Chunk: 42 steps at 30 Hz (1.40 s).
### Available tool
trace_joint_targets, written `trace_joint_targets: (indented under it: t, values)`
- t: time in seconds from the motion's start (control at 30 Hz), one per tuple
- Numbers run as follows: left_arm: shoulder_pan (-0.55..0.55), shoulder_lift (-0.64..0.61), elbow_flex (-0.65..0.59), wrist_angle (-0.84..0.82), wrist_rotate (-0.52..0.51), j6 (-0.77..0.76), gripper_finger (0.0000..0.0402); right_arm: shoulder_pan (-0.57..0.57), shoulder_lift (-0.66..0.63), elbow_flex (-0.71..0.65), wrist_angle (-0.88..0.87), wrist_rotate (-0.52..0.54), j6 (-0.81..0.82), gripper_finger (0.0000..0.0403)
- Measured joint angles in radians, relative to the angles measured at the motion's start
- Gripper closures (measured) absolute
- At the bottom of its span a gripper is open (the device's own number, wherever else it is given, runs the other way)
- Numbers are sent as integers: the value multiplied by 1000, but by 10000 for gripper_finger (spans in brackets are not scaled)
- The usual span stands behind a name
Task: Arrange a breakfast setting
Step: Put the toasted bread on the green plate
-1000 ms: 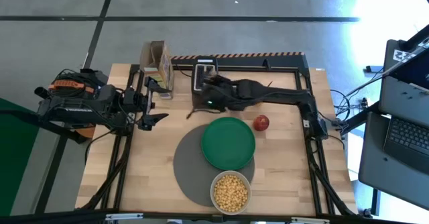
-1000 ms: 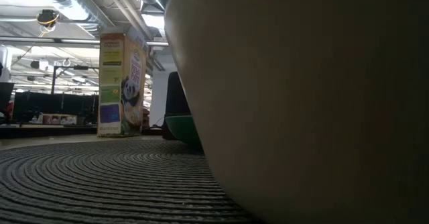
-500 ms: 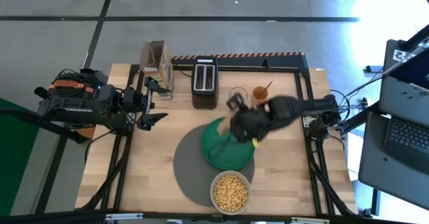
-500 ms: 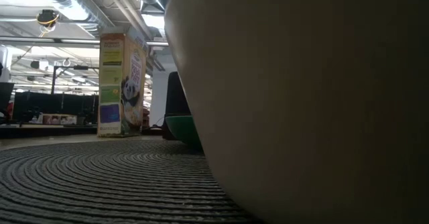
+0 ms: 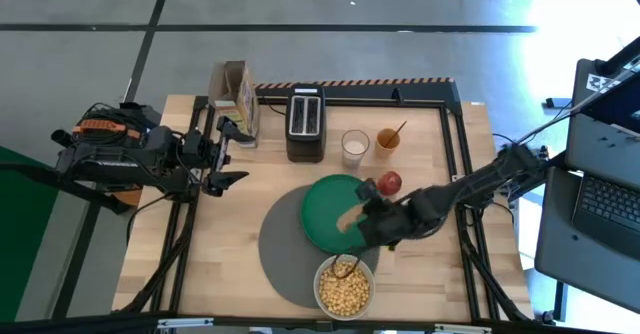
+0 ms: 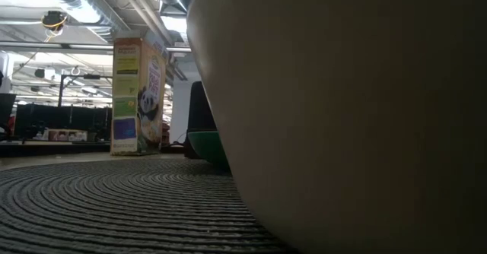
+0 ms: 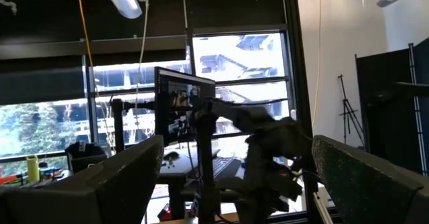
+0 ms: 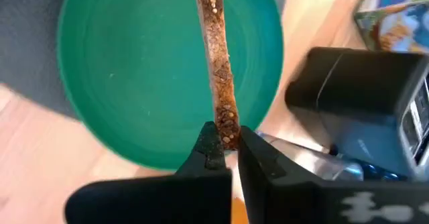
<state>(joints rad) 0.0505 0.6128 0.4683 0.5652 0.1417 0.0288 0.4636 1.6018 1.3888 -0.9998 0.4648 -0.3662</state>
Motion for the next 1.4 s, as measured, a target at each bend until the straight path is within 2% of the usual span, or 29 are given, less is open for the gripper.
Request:
trace_joint_targets:
  t: [0.2,0.3,0.4,0.6,0.83,1.0,1.4]
  values:
    - [0,0,0,15,-1,0,25,-23,-237,-415,542,-111,0,403]
    - [0,0,0,15,-1,4,25,-44,-274,-567,680,-118,3,403]
    - [0,0,0,16,-3,4,25,-57,-267,-656,762,-115,-8,403]
    - [0,0,0,15,-3,5,25,-66,-242,-708,822,-64,-51,403]
    - [0,0,0,17,-7,7,25,-65,-185,-710,826,-92,-157,402]
    - [0,1,0,16,-7,7,25,-65,-122,-705,855,-87,-164,401]
    - [0,1,0,12,-10,7,25,-65,-100,-679,788,-141,-166,362]
